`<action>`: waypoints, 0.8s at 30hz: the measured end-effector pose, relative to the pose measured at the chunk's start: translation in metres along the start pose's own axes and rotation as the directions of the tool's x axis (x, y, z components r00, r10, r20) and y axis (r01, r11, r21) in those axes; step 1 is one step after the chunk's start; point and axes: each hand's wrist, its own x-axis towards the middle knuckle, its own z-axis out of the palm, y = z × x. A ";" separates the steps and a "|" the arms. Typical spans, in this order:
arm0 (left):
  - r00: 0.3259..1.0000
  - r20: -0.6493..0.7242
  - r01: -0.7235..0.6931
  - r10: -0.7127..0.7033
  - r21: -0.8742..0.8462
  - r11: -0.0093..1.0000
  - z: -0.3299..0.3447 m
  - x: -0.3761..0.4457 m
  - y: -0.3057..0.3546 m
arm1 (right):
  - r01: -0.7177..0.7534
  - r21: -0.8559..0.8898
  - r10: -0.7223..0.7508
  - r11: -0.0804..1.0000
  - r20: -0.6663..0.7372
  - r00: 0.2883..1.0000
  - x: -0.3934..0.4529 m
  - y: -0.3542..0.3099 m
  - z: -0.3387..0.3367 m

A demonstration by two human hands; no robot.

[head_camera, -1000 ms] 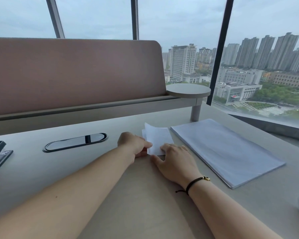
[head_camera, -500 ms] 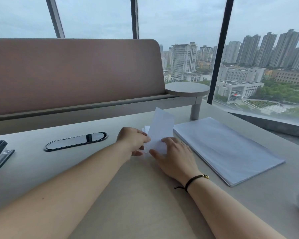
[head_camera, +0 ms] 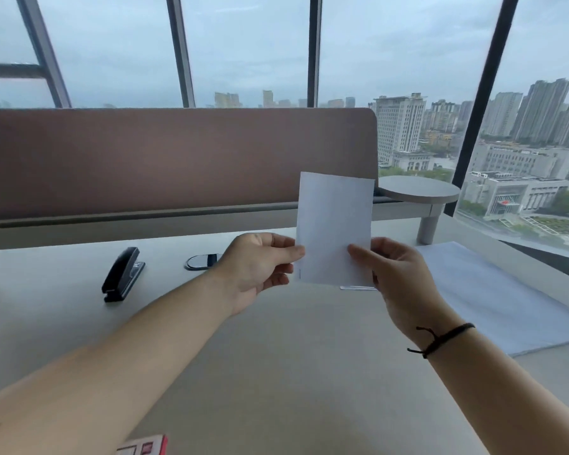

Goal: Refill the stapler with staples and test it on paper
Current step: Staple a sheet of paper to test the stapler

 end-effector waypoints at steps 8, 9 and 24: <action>1.000 0.031 -0.001 -0.002 0.102 0.995 -0.068 -0.121 0.010 | -0.198 0.028 0.177 0.980 0.338 0.924 -0.096 -0.031 0.042; 0.999 0.047 0.009 -0.015 0.115 0.993 -0.072 -0.135 0.006 | -0.215 0.015 0.194 0.977 0.367 0.910 -0.109 -0.032 0.044; 0.993 0.105 -0.117 0.060 0.705 0.699 -0.081 -0.246 -0.067 | -0.397 -0.206 0.445 0.894 0.317 0.837 -0.243 0.005 0.016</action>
